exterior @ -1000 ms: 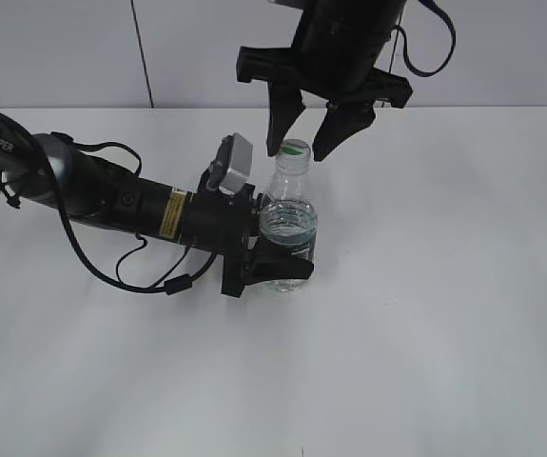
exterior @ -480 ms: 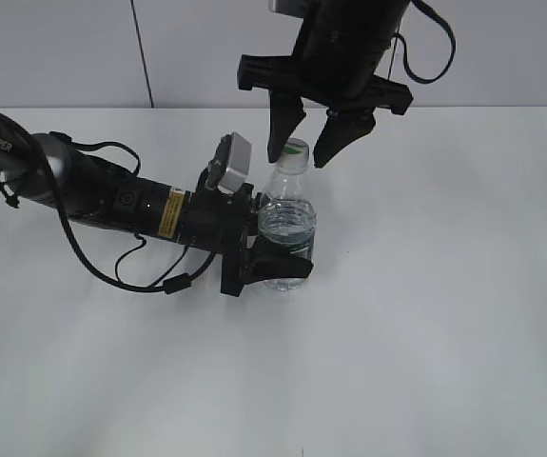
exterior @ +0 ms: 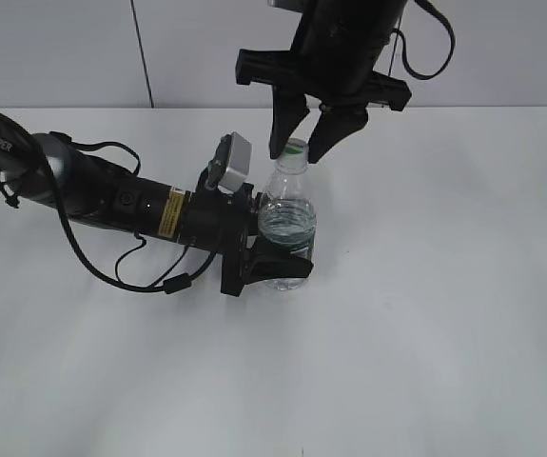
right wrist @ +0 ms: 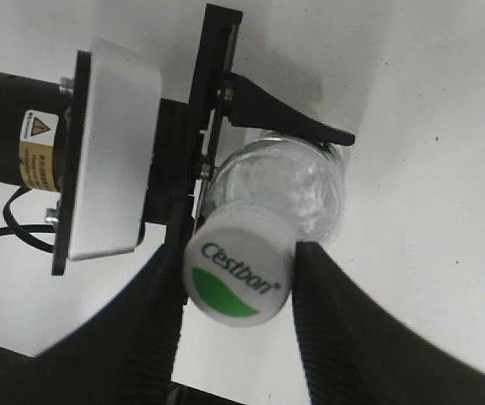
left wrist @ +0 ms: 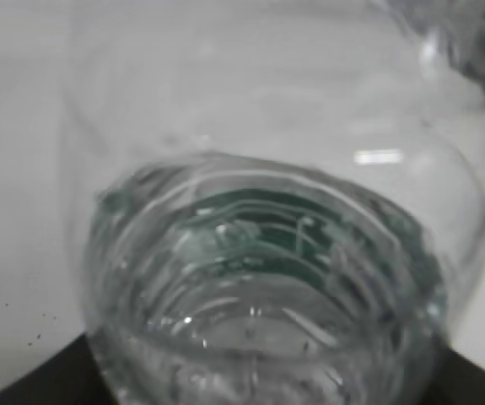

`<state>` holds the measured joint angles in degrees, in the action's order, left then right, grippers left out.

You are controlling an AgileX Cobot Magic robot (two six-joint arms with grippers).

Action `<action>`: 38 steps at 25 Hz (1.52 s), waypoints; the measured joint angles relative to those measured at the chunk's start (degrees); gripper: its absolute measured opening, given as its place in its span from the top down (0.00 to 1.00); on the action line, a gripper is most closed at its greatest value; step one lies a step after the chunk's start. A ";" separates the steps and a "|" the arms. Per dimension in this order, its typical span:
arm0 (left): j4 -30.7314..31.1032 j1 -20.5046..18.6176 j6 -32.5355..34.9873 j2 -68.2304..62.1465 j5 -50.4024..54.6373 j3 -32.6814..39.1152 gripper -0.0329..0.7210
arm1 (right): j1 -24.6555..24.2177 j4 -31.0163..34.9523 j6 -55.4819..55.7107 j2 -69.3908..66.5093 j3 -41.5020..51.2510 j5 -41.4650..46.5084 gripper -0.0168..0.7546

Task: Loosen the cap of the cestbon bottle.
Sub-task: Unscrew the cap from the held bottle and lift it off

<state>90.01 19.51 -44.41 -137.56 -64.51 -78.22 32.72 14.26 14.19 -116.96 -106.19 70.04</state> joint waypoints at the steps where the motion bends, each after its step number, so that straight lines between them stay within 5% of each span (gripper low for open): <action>1: 0.00 0.00 0.00 0.00 0.00 0.00 0.41 | 0.00 0.08 0.00 0.00 0.00 0.00 0.59; 20: 0.00 0.00 0.00 0.00 0.00 0.00 0.41 | 0.17 0.06 -5.02 0.00 0.00 0.00 0.60; 38: 0.04 -0.04 0.51 0.00 0.00 0.00 0.41 | 0.17 0.11 -44.67 0.00 -0.27 0.00 0.60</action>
<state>90.05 19.46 -43.89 -137.56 -64.51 -78.22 32.89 14.37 -30.49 -116.96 -106.46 70.05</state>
